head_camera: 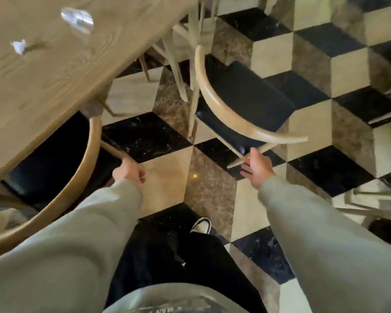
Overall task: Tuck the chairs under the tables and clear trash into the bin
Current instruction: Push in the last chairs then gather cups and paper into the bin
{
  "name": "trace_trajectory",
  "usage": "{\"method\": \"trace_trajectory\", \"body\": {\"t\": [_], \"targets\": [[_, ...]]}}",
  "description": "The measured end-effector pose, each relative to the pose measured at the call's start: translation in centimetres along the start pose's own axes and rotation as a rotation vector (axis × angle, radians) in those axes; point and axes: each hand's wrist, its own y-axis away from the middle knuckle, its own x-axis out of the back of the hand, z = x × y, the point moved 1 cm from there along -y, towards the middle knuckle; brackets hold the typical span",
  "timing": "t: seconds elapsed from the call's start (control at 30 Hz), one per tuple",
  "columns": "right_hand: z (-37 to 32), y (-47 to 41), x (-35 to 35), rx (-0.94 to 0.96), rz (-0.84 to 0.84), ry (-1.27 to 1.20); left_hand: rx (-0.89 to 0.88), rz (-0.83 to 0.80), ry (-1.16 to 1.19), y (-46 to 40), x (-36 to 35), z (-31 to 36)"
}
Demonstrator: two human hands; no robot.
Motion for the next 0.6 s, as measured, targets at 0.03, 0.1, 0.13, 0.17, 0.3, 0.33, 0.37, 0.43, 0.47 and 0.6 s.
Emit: {"method": "trace_trajectory", "body": {"t": [0.03,0.1,0.13,0.17,0.3,0.33,0.37,0.43,0.47,0.6], "targets": [[-0.6,-0.7,1.9,0.008,0.016,-0.043,-0.04,-0.062,-0.006,0.6,-2.5,0.8],[-1.7,-1.8,4.8,0.012,0.005,-0.139,-0.117,-0.179,-0.075,2.8,-7.3,3.0],[-2.3,-2.6,6.2,0.02,0.006,-0.177,-0.129,-0.248,-0.125,3.5,-9.4,3.8],[-2.9,-3.3,7.1,0.034,0.017,-0.198,-0.147,-0.314,-0.154,3.6,-11.0,4.6],[-5.5,-6.1,9.7,0.04,0.171,-0.252,-0.187,-0.422,-0.306,4.0,-20.0,8.9],[-6.1,-6.6,9.8,0.014,0.2,-0.268,-0.205,-0.423,-0.335,3.8,-22.0,9.8],[-6.7,-7.0,9.8,-0.016,0.219,-0.292,-0.23,-0.418,-0.339,3.6,-23.7,10.8],[-7.7,-7.9,9.4,-0.055,0.258,-0.355,-0.271,-0.415,-0.366,2.9,-27.0,12.7],[-7.9,-8.2,9.3,-0.061,0.279,-0.394,-0.286,-0.425,-0.367,2.6,-28.1,13.5],[-10.6,-10.9,8.2,-0.113,0.393,-0.649,-0.281,-0.479,-0.425,1.7,-34.3,17.7]]}}
